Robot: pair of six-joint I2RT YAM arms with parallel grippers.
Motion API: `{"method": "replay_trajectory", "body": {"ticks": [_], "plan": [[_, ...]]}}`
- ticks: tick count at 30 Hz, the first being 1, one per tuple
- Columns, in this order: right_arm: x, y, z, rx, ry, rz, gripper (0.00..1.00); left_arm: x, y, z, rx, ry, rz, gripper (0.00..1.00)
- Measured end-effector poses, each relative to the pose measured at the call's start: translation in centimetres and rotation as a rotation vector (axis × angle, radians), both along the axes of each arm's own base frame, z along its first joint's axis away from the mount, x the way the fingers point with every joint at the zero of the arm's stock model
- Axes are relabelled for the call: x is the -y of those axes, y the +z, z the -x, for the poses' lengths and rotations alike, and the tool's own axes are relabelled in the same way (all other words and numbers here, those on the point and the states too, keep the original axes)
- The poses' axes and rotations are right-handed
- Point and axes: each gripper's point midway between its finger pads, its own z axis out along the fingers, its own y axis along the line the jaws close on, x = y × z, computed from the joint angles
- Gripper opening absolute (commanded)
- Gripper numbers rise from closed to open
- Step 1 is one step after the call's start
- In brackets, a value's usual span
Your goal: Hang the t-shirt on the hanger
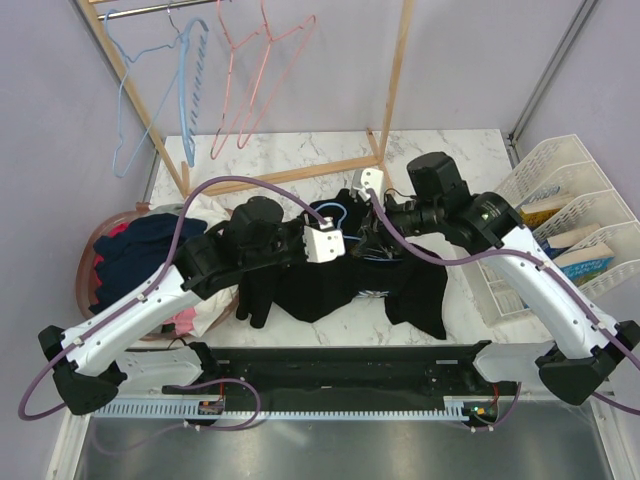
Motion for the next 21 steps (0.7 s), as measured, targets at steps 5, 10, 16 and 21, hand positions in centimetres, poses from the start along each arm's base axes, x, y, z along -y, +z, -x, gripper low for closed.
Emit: {"method": "replay_trajectory", "body": {"ticks": [5,10,16,21], "plan": [[-0.4,-0.6,-0.1,0.012,-0.006,0.012,0.00,-0.1,0.0,0.2,-0.019,0.009,0.009,0.03],[-0.5,-0.5,-0.1,0.031,-0.010,-0.001,0.00,-0.7,-0.1,0.5,-0.044,0.020,0.035,0.15],[1.2,0.7,-0.8,0.071,-0.075,-0.021,0.00,-5.3,-0.3,-1.0,-0.101,0.141,0.089,0.29],[3.0,1.1,-1.1,0.081,-0.136,-0.012,0.00,-9.9,-1.4,-1.7,-0.137,0.263,0.093,0.42]]}}
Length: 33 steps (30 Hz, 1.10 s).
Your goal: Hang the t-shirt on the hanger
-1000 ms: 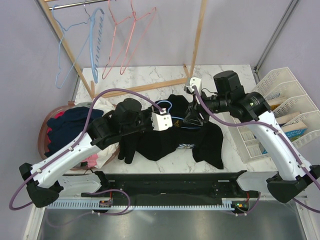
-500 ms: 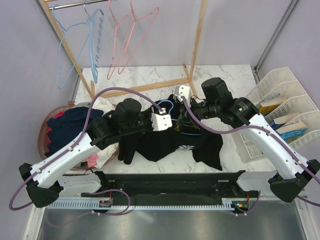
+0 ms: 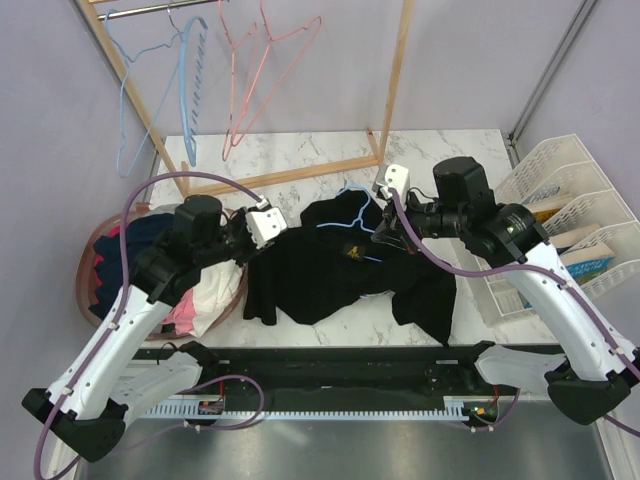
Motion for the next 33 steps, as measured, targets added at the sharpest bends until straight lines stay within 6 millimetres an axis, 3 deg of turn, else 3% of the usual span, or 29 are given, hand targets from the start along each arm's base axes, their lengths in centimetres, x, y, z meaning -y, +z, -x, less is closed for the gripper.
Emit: {"method": "replay_trajectory", "body": {"ticks": [3,4,9,10,11,17,21,26,29,33], "plan": [[0.3,-0.3,0.2,-0.017,-0.005,0.012,0.00,-0.5,-0.9,0.6,-0.030,-0.004,-0.004,0.50],[0.3,-0.4,0.3,-0.022,-0.009,0.013,0.00,-0.5,-1.0,0.8,-0.037,-0.010,0.000,0.57],[1.6,0.3,-1.4,-0.048,-0.125,0.029,0.00,-0.2,0.4,1.5,-0.049,-0.012,0.052,0.68],[2.0,1.2,-2.4,-0.042,-0.169,0.023,0.00,-0.1,1.2,1.5,-0.045,-0.005,0.068,0.78],[2.5,2.2,-3.4,-0.031,-0.218,0.015,0.00,0.0,2.3,1.4,-0.035,0.002,0.088,0.81],[6.5,10.2,-9.1,0.143,-0.518,-0.048,0.00,0.7,10.3,0.2,0.052,0.048,0.232,0.82],[7.2,12.9,-9.9,0.197,-0.582,-0.087,0.00,0.8,12.1,0.1,0.067,0.064,0.282,0.82],[6.6,11.8,-9.6,0.151,-0.555,-0.087,0.00,1.9,12.8,0.6,0.088,-0.013,0.318,0.82],[5.8,9.6,-8.2,0.084,-0.487,-0.080,0.00,3.1,14.2,0.9,0.153,-0.098,0.330,0.81],[5.1,6.2,-5.6,-0.025,-0.410,-0.072,0.00,7.0,14.9,1.0,0.265,-0.255,0.281,0.79]]}}
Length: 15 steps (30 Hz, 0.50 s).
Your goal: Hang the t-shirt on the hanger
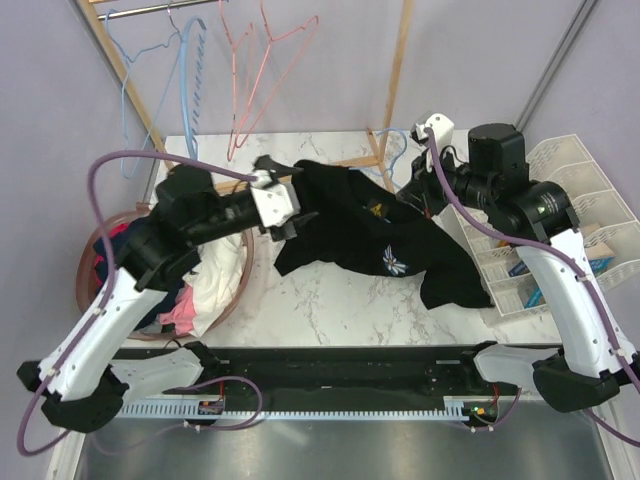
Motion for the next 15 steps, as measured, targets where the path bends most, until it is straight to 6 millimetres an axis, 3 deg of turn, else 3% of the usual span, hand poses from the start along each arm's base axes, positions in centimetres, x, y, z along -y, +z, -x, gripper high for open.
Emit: {"method": "replay_trajectory", "body": {"ticks": [3,8,11,14,15], "plan": [[-0.5,-1.2,1.4,-0.048,0.042,-0.022,0.00,4.2,-0.5,0.1,0.097,-0.103,-0.055,0.77],[-1.1,-0.9,2.7,-0.056,0.091,-0.061,0.00,8.8,-4.2,-2.8,0.141,-0.136,-0.165,0.75],[-1.4,-0.9,3.6,-0.061,0.120,-0.079,0.00,10.1,-6.0,-3.8,0.160,-0.146,-0.220,0.65],[-1.8,-1.0,4.4,-0.074,0.150,-0.092,0.00,10.9,-6.0,-3.9,0.199,-0.153,-0.232,0.45],[-2.1,-1.1,4.6,-0.080,0.163,-0.096,0.00,11.1,-5.7,-3.9,0.215,-0.151,-0.227,0.32]]}}
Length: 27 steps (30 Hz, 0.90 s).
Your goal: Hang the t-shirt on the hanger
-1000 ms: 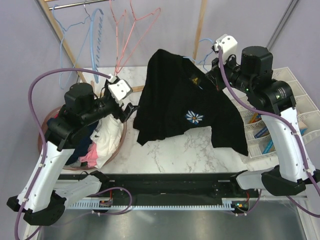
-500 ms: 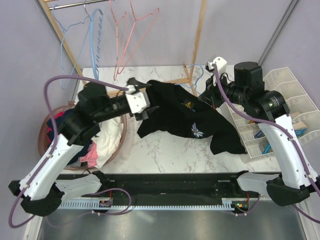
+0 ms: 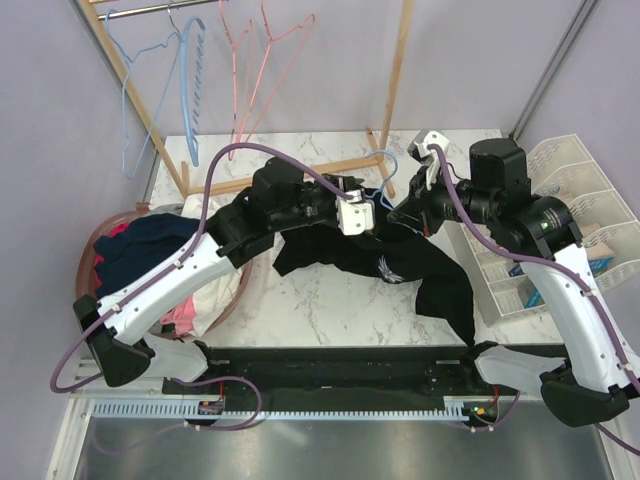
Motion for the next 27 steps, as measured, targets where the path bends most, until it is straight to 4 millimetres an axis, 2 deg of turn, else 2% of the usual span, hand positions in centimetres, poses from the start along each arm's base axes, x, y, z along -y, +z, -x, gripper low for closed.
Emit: {"method": "replay_trajectory", "body": {"ticks": [2,3,5,6,7,8,11,16,21,25,27], "plan": [[-0.3,-0.2,0.3,-0.015,0.014,-0.006,0.00,0.2,0.6,-0.2,0.021,0.010,0.018,0.17],[-0.4,-0.3,0.3,-0.018,0.016,-0.010,0.07,0.3,0.8,-0.3,0.025,0.013,0.023,0.04],[-0.5,0.1,0.0,-0.005,0.011,-0.023,0.42,0.3,0.5,-0.3,0.031,0.012,0.019,0.02],[-0.5,0.3,-0.2,0.000,0.005,-0.030,0.80,0.2,0.1,-0.3,0.030,0.012,0.009,0.02],[-0.6,0.4,-0.2,-0.001,0.010,-0.039,0.89,0.1,-0.4,-0.3,0.023,0.013,0.001,0.02],[-0.8,0.5,0.1,-0.009,0.020,-0.047,0.92,0.1,-0.8,-0.2,0.017,0.007,-0.001,0.02],[-1.1,0.7,1.0,-0.005,0.066,-0.052,0.93,-0.7,-1.4,-0.5,-0.002,-0.007,0.008,0.02],[0.2,0.1,2.5,0.013,0.090,-0.001,0.89,-3.3,-0.2,-1.2,0.000,-0.010,0.047,0.02],[1.4,-0.8,3.8,0.017,0.105,0.057,0.84,-3.9,0.6,1.1,0.024,-0.086,0.069,0.02],[1.9,-1.4,3.8,0.012,0.099,0.091,0.88,-4.0,0.6,2.0,0.040,-0.122,0.065,0.02],[2.2,-1.7,3.6,0.012,0.095,0.106,0.86,-4.0,0.2,2.3,0.037,-0.141,0.053,0.02]]}}
